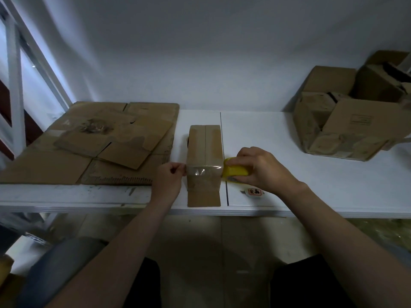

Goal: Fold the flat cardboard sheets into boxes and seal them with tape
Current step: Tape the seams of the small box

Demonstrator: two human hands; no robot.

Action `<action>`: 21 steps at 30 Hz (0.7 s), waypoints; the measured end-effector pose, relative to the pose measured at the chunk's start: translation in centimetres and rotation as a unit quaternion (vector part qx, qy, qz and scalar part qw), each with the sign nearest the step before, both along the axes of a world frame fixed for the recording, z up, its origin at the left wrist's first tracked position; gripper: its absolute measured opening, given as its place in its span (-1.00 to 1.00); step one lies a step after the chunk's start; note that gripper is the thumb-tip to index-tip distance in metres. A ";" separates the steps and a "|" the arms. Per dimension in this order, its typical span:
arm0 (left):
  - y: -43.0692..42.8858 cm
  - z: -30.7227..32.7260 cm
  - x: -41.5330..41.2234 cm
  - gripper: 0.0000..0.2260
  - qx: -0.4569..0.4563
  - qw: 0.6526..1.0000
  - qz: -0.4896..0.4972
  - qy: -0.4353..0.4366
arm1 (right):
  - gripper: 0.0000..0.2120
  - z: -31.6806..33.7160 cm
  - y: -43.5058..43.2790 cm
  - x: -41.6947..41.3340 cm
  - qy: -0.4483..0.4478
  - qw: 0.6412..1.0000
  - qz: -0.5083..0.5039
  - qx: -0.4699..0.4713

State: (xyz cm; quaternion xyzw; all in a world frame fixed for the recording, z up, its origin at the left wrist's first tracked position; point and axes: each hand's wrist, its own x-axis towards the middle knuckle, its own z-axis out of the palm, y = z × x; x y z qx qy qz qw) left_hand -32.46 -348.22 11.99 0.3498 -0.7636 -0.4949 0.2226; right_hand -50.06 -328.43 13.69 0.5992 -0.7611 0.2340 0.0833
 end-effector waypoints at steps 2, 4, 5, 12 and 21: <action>-0.1 -0.3 -0.1 -0.84 -0.044 0.999 -0.006 -0.015 | -0.62 -0.3 -0.1 -0.1 0.009 1.000 0.001 -0.010; 0.0 -0.4 -0.2 -0.88 -0.092 0.995 -0.013 -0.033 | -0.63 -0.5 -0.2 -0.2 0.014 1.000 0.003 -0.027; 0.1 -0.5 -0.3 -0.89 -0.107 0.993 -0.020 -0.044 | -0.64 -0.7 -0.2 -0.2 0.016 0.999 0.004 -0.033; -0.2 -0.6 -0.7 -0.56 -0.056 0.995 0.011 -0.080 | -0.64 -0.5 -0.4 -0.2 0.016 1.000 0.001 -0.025; 5.1 -1.0 -2.2 -0.45 -0.525 0.817 -0.196 -0.139 | -0.64 0.0 -0.9 0.2 0.015 1.000 0.015 -0.020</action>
